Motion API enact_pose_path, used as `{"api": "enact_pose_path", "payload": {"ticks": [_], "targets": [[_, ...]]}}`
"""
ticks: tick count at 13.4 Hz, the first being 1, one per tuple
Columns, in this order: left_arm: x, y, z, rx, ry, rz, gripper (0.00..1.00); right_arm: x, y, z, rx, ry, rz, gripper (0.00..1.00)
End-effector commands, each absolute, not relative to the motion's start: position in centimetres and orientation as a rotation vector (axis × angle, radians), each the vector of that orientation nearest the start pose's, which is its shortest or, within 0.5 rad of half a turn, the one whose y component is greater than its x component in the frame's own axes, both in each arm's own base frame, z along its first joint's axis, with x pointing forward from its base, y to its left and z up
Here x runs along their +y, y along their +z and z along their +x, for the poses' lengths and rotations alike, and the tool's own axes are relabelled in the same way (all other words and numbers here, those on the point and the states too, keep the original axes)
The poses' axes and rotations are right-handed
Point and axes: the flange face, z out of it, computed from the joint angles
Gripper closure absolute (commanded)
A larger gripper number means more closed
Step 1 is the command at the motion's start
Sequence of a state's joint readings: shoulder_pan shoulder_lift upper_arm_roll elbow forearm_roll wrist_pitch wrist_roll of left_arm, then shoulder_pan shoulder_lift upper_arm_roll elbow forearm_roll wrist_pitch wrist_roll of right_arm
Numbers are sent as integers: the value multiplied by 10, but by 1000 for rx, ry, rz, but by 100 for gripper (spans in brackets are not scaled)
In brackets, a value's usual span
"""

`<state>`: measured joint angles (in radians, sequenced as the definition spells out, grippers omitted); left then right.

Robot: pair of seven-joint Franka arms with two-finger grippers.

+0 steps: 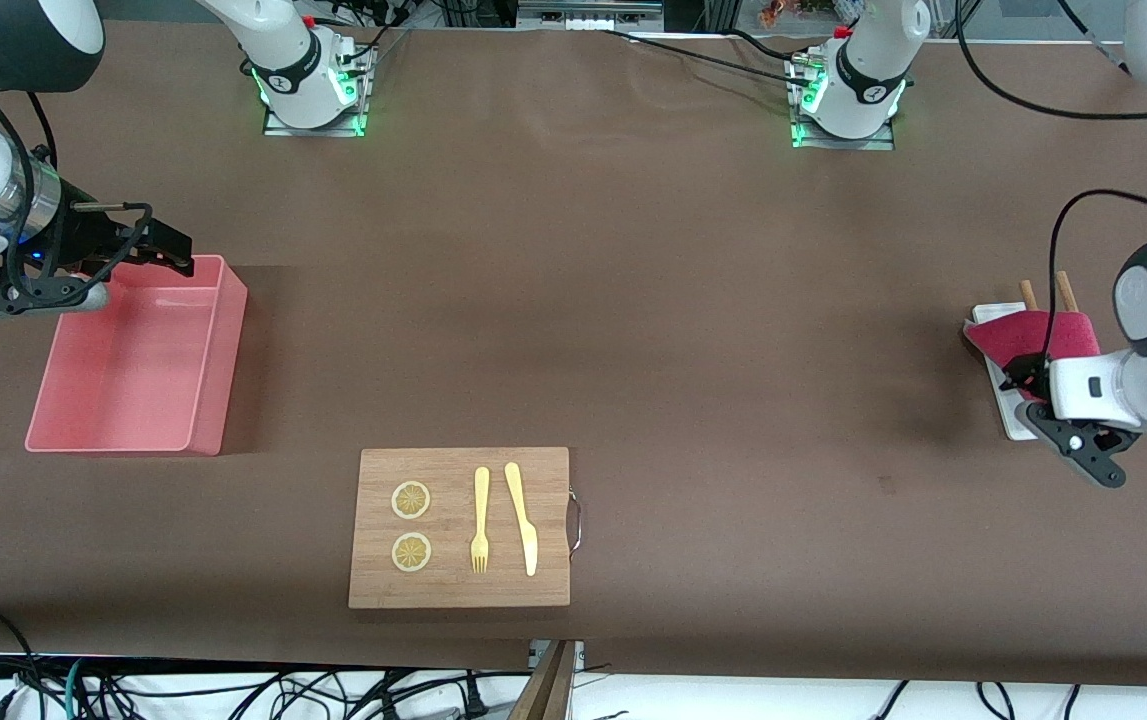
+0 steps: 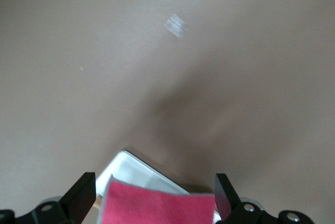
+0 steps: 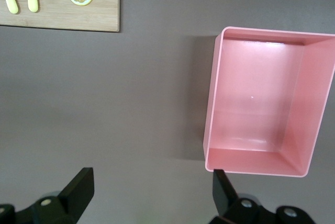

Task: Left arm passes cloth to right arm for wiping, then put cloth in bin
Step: 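Lower the left gripper onto the pink cloth on the white tray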

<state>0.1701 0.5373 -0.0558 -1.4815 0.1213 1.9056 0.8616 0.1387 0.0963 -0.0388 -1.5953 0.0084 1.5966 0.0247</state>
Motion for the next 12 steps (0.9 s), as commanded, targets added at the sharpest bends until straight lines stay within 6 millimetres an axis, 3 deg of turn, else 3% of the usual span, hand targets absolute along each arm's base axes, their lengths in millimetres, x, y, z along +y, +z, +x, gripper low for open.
{"api": "enact_pose_path", "payload": {"ticks": [1,2,4,10,12], "targets": [[122,342,694,1182,167,-2869,0,61,565,579,-109,146,-3153,0],[139,330,693,1157,164,-2882,0,61,565,579,-109,146,-3153,0],[153,313,692,1157,179,-2894,0,61,565,579,-109,146,-3153,0],[163,279,689,1155,229,-2916,6,61,565,579,-109,149,-3153,0],[165,278,693,1220,184,-2874,9,61,565,579,-109,149,-3153,0]]}}
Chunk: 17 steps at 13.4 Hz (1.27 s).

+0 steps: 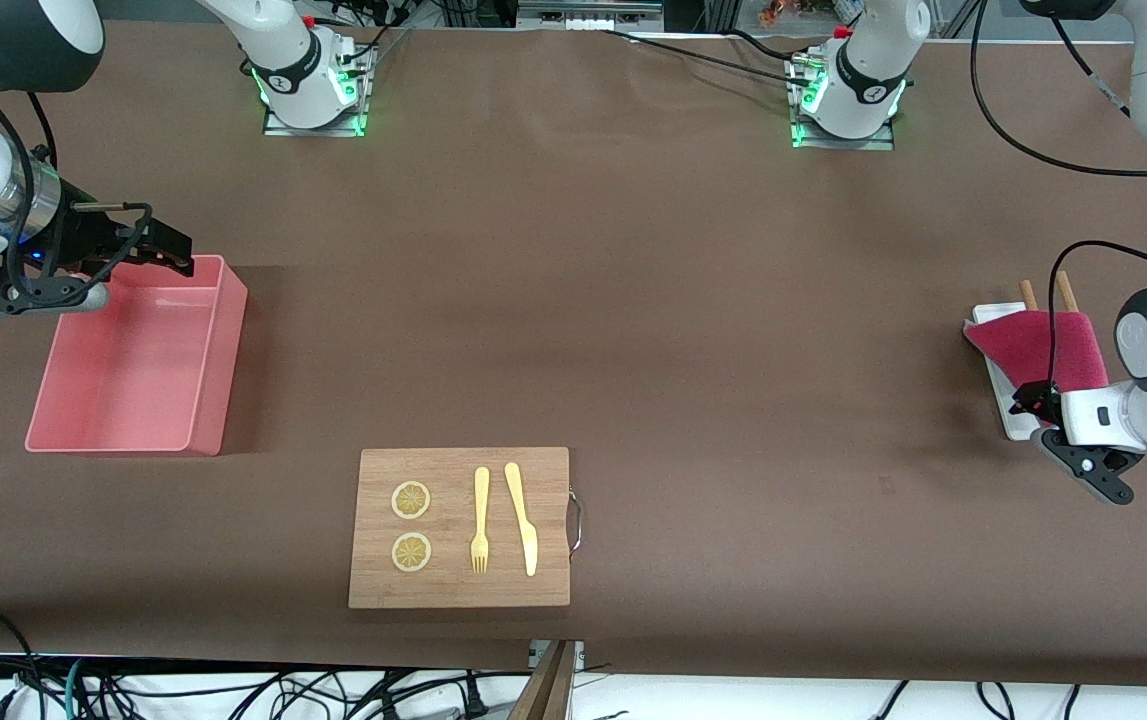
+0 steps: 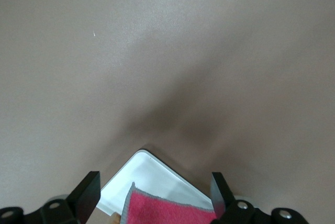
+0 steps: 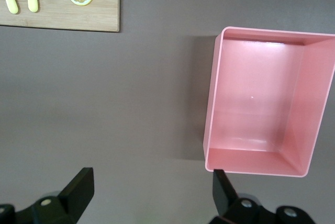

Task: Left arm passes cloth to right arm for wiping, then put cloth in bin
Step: 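Close the left gripper on the edge of the pink cloth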

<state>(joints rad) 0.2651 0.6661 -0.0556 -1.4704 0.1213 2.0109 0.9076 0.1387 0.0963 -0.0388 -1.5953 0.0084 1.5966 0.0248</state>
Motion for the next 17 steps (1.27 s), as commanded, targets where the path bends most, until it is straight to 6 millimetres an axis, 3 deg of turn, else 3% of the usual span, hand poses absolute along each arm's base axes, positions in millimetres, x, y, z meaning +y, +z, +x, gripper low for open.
{"api": "enact_pose_path", "payload": {"ticks": [1,3,8,12,17], "targets": [[167,276,694,1233,160,-2862,10,61,565,579,-109,149,-3153,0],[187,267,691,1199,144,-2869,11,61,565,579,-109,149,-3153,0],[191,245,687,1198,167,-2884,12,61,565,579,-109,149,-3151,0],[193,240,680,1192,244,-2917,31,60,565,579,-107,149,-3151,0],[194,239,676,1193,288,-2929,43,61,565,579,-109,149,-3151,0]]}}
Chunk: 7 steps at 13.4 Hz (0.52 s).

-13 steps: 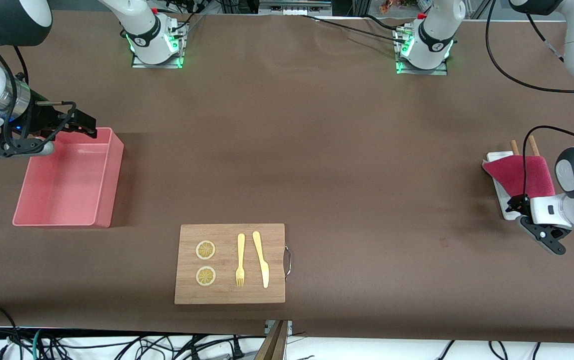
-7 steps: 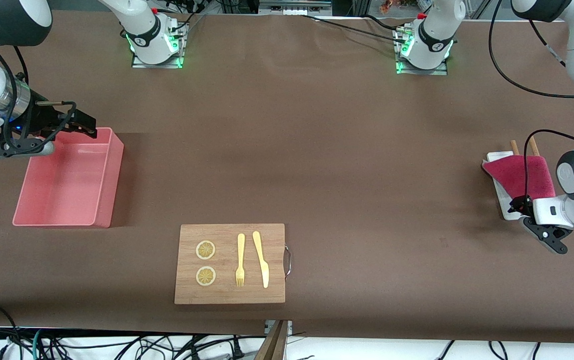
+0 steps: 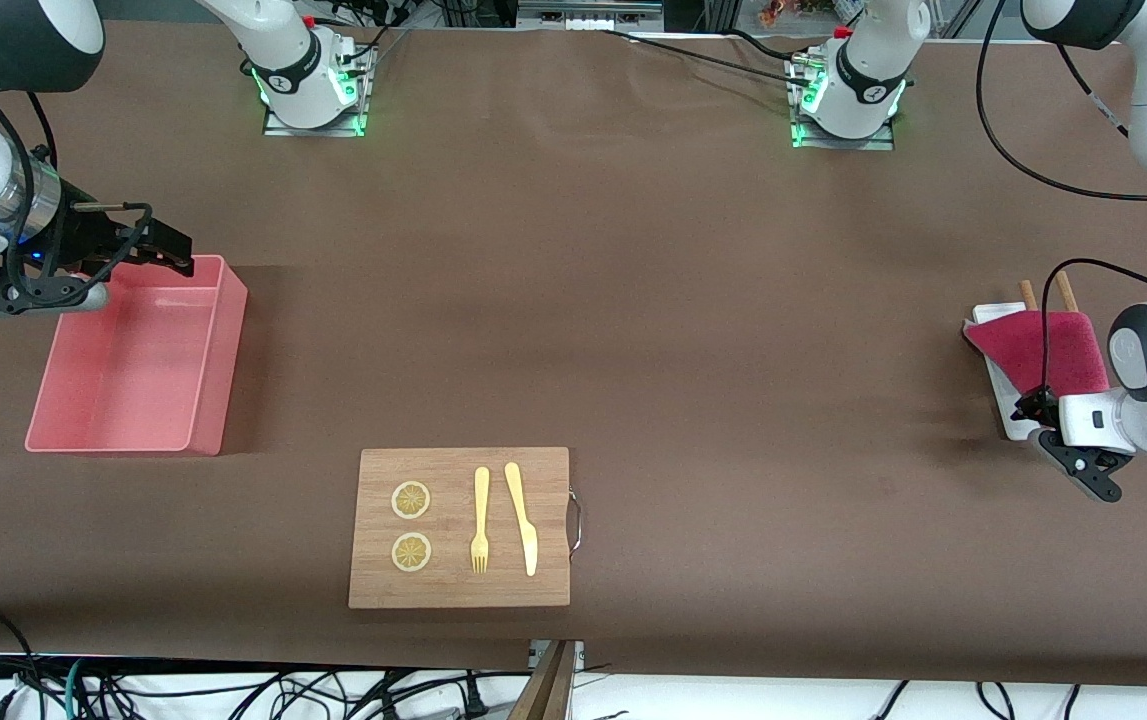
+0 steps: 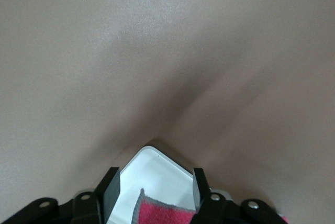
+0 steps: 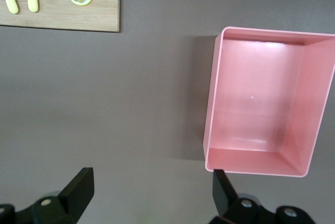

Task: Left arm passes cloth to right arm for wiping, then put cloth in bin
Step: 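Close the left gripper on the edge of the pink cloth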

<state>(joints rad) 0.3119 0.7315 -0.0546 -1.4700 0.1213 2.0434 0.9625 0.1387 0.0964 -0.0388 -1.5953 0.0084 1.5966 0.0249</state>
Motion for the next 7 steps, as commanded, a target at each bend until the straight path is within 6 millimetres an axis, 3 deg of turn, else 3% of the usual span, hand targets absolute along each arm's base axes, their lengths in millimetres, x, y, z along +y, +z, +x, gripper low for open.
{"api": "enact_pose_path", "payload": {"ticks": [1,7], "targets": [[194,240,675,1194,295,-2931,45,60,565,579,-107,149,-3151,0],[197,243,674,1187,315,-2936,57,60,565,579,-107,149,-3151,0]]}}
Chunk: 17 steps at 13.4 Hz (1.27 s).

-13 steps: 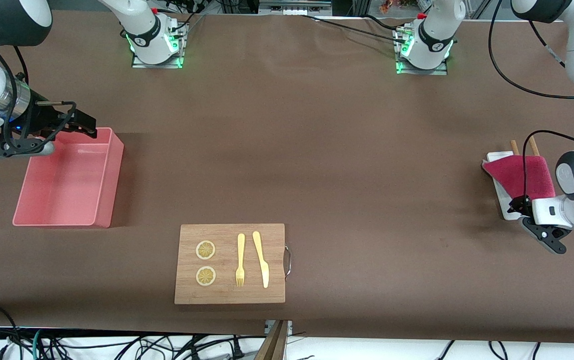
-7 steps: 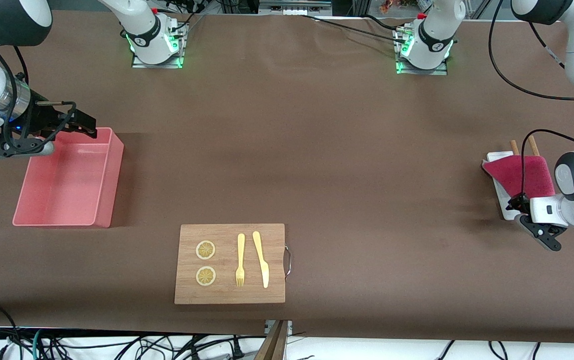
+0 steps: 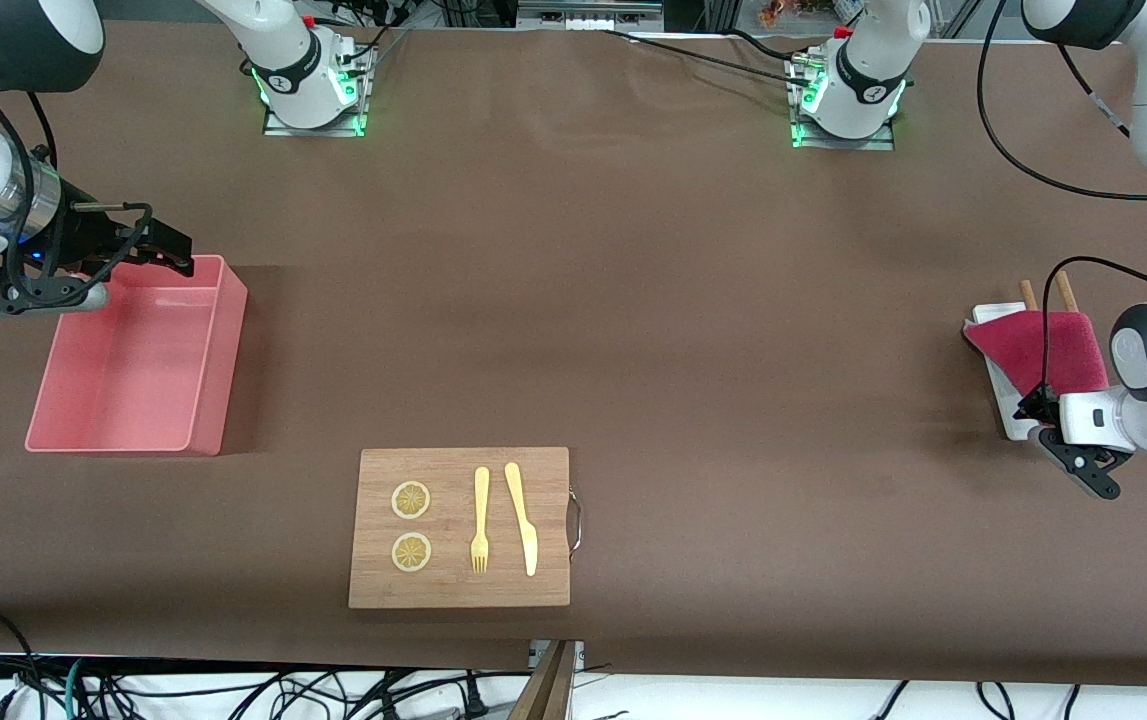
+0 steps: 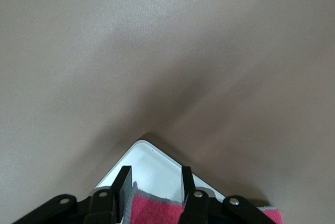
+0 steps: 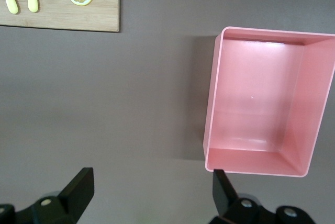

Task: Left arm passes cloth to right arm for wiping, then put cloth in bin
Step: 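Close the left gripper on the edge of the pink cloth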

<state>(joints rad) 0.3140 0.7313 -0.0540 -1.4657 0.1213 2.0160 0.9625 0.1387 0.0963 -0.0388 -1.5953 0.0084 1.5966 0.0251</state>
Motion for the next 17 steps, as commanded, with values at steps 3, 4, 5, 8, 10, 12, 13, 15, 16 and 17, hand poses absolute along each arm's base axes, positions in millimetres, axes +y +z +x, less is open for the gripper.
{"api": "enact_pose_path", "payload": {"ticks": [3,4,5,8,10,12,13,15,16,17], "targets": [[203,243,672,1171,323,-2935,59,60,565,579,-107,146,-3151,0],[202,243,673,1173,321,-2933,59,61,565,579,-109,146,-3151,0],[202,243,673,1173,321,-2933,59,60,565,579,-107,146,-3151,0],[201,245,674,1197,345,-2887,64,61,565,579,-109,146,-3151,0],[201,245,674,1199,349,-2882,78,61,565,579,-109,146,-3151,0],[200,245,674,1205,351,-2877,88,60,565,579,-107,146,-3153,0],[199,245,674,1207,351,-2876,98,61,565,579,-109,146,-3153,0],[196,247,676,1230,344,-2868,100,60,565,579,-107,144,-3153,0],[194,248,677,1251,340,-2861,100,61,565,579,-109,144,-3153,0],[191,251,678,1266,344,-2859,100,59,565,579,-107,144,-3153,0]]}}
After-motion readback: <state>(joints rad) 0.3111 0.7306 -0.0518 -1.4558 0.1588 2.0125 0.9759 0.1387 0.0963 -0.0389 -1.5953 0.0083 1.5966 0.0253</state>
